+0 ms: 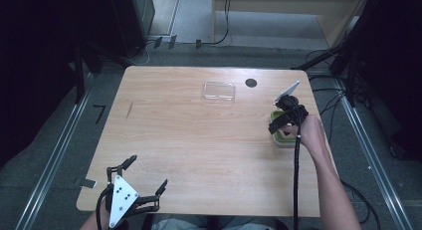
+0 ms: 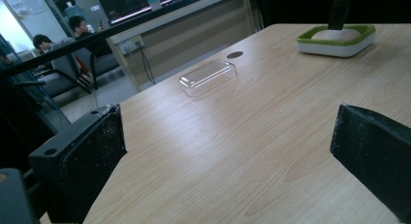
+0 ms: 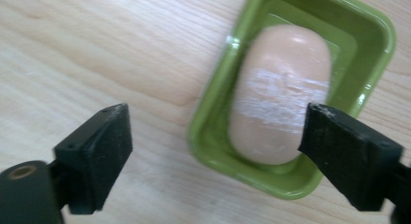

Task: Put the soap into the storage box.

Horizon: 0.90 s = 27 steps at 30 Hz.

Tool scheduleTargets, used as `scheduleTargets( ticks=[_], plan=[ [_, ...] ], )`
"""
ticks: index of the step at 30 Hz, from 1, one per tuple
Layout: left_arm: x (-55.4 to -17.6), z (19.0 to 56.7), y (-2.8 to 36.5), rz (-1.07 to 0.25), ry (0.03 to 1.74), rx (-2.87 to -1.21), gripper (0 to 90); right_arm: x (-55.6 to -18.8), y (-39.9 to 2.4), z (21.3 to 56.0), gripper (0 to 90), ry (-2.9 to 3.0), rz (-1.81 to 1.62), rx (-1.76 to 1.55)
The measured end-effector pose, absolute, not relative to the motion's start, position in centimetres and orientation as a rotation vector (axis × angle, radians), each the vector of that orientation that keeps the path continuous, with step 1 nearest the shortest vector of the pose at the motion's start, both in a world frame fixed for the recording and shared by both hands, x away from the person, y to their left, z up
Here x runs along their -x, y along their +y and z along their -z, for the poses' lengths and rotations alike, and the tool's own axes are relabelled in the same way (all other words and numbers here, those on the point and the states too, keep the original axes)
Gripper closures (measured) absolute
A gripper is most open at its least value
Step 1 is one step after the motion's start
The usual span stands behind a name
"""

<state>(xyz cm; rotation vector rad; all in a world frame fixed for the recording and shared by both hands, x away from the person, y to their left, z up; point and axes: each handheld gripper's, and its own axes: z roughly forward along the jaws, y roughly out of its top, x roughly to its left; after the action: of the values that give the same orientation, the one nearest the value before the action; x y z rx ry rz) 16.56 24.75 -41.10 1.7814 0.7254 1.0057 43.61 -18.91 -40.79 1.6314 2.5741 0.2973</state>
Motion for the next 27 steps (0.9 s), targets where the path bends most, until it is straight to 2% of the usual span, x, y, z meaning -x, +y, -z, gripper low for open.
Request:
scheduleTargets(
  ticks=[10,27],
  plan=[
    [-16.5,41.1,24.8,-1.008,0.726,-1.781,0.0,-41.2,-15.4,38.9,6.1,2.673,-0.315,-1.468],
    [-16.5,41.1,24.8,-1.010,0.726,-1.782,0.0,-36.2,-10.0,39.0,5.7,2.797,-0.237,-1.185]
  ],
)
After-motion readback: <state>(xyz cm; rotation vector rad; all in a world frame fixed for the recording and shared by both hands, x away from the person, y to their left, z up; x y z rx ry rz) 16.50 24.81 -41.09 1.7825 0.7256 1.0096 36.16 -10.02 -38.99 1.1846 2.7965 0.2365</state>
